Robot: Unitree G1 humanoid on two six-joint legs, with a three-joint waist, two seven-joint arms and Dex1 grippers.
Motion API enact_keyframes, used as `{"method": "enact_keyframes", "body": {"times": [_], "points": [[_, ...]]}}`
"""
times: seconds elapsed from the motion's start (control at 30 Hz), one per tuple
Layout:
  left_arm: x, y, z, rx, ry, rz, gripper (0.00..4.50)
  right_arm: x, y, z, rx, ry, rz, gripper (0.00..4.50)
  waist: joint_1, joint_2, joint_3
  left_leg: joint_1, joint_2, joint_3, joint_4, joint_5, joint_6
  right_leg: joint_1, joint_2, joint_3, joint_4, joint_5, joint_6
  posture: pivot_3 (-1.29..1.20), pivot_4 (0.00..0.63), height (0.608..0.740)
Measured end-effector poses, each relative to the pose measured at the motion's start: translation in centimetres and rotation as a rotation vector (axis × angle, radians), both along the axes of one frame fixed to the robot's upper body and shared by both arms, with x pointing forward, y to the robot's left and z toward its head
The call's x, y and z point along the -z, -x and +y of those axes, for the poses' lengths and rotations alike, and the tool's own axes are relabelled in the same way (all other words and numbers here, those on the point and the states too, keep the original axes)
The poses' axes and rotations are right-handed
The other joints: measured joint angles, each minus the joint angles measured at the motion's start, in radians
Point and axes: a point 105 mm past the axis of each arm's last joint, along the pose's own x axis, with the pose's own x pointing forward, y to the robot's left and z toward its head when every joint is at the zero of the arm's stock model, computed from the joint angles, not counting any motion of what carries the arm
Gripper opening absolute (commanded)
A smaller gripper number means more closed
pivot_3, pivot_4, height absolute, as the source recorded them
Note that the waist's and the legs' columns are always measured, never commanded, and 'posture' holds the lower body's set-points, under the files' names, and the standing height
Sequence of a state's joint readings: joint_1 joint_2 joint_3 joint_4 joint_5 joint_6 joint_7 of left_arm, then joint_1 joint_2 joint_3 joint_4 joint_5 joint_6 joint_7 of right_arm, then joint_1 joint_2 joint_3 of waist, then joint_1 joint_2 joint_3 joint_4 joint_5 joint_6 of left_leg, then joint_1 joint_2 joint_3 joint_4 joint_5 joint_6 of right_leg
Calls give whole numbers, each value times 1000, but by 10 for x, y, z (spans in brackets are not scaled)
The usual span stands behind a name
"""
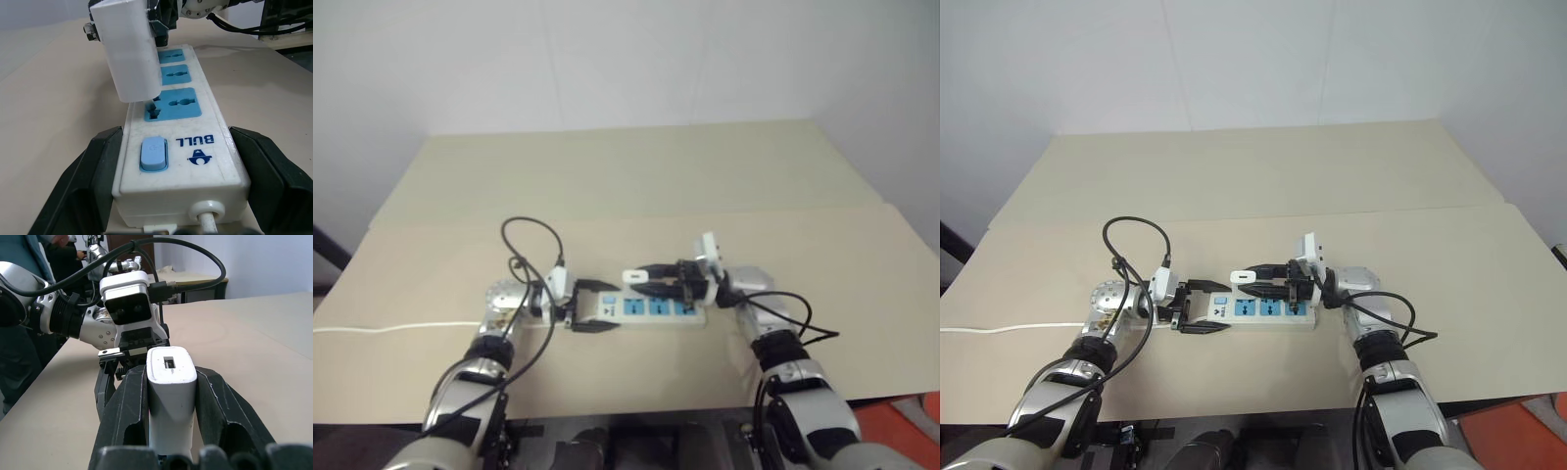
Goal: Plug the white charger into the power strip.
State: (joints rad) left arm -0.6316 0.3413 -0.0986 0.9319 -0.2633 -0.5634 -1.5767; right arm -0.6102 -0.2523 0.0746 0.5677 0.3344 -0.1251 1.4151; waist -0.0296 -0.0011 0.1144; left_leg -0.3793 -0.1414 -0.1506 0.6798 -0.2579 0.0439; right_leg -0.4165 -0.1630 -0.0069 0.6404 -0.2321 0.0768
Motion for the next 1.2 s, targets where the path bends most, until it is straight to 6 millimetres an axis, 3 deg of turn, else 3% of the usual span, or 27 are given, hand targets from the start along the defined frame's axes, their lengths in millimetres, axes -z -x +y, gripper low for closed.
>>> {"method": "enact_keyframes", "body": {"times": [0.37,1.2], "points": [[3,0,0,-5,-4,10,3260,5,4,2,16,2,0,1112,3,0,0,11,1,0,-4,-4,6,11,3,0,-11,0,0,0,150,740],[4,-1,-2,-9,-11,15,3260,7,1,4,6,63,-21,1112,12,-3,-4,13,1,0,-5,-4,5,13,3,0,-11,0,0,0,150,740]]}}
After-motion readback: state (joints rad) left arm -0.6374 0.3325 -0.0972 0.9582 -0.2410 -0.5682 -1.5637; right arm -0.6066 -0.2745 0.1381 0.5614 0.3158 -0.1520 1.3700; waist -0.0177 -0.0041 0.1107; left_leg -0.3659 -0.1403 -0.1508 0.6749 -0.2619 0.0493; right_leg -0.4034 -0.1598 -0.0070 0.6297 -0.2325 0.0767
